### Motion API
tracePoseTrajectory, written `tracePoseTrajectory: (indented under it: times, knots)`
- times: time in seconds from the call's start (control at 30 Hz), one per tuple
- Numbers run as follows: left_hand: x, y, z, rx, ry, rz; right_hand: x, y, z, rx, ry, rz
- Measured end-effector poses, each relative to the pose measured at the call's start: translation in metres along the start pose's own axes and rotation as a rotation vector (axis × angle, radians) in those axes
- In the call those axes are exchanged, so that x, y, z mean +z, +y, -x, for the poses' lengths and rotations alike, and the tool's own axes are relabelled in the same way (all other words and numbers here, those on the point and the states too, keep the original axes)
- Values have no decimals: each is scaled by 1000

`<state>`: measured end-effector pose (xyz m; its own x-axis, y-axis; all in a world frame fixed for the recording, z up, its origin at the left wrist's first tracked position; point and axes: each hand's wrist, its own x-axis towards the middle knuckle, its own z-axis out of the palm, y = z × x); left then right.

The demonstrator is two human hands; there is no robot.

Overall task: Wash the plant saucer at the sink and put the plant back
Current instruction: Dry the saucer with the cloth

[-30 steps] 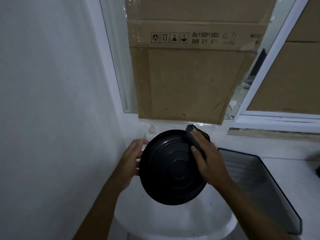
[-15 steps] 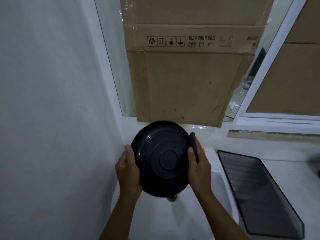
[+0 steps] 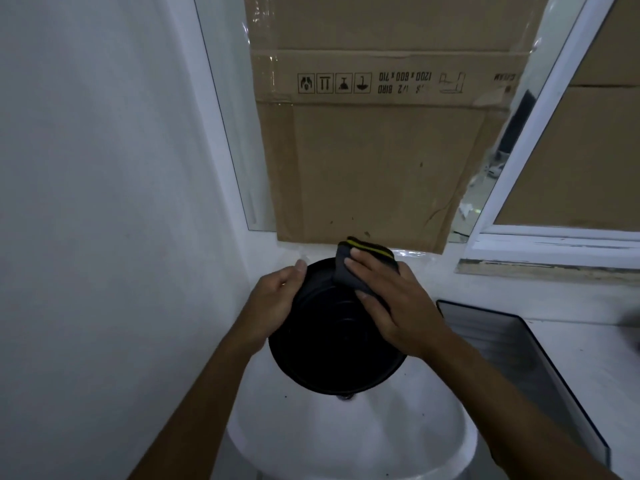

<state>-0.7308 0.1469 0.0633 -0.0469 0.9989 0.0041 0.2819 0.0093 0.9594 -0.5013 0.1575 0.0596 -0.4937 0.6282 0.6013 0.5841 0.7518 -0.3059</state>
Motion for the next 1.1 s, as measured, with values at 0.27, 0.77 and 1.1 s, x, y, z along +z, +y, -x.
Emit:
tracePoseTrajectory:
  times: [0.27, 0.77, 1.1]
  knots:
    - [26, -37, 24, -140, 429, 444, 34, -8, 27, 577, 275, -355]
    - [-10, -20, 4, -252, -183, 250, -2, -2, 6, 185, 25, -114]
    - [24, -28, 20, -224, 314, 496, 29, -6, 23, 578, 268, -312]
